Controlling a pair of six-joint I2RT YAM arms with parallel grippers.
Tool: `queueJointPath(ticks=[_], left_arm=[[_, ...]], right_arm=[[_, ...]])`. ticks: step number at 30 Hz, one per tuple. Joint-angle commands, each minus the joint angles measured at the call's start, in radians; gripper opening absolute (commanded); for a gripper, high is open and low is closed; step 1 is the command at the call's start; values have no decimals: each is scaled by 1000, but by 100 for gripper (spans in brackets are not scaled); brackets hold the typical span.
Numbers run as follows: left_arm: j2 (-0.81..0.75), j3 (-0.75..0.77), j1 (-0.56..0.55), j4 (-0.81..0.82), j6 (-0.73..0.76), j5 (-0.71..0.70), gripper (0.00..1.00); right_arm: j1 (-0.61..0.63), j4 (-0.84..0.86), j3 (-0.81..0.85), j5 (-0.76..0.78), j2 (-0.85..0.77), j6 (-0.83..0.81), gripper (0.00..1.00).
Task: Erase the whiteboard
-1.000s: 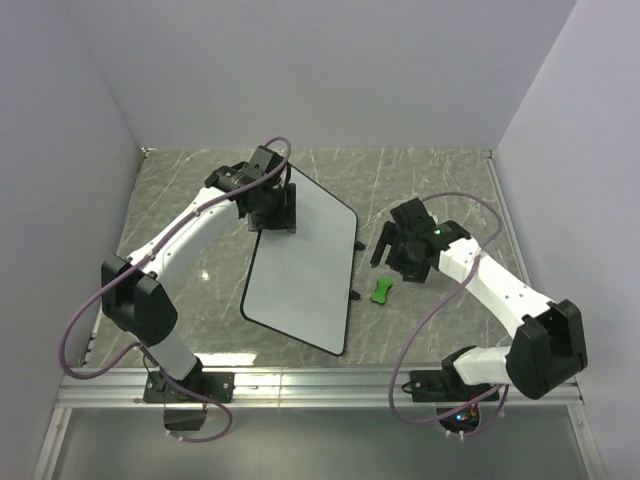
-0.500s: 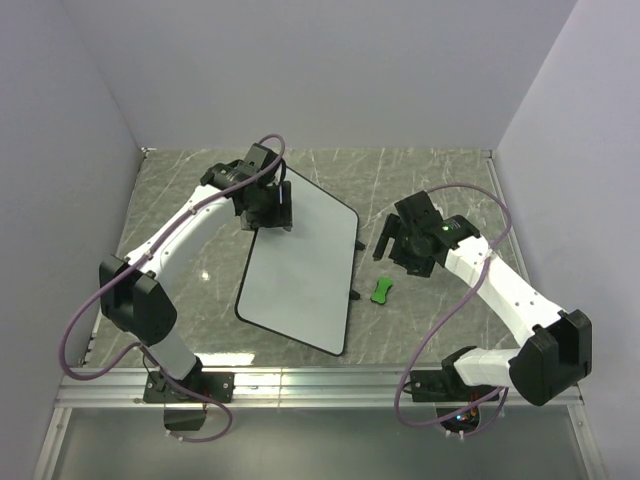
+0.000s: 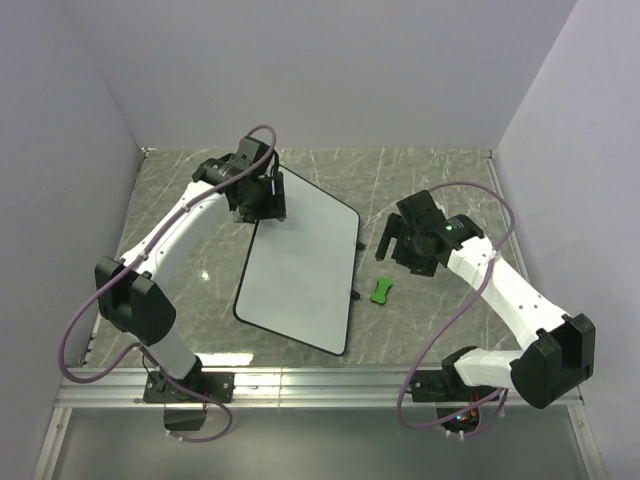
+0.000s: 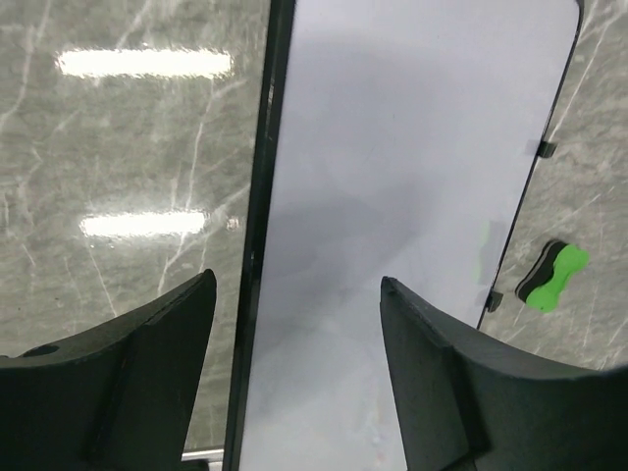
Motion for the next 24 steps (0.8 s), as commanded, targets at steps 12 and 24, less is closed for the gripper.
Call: queueJointPath(ticks=[12, 24], left_arm=[[-316, -10, 28, 91, -118, -344, 78], [-921, -621, 33, 531, -136, -513, 97]], right_arm=[[3, 178, 106, -137, -247, -82, 94], [14, 485, -224, -196, -708, 4, 100]])
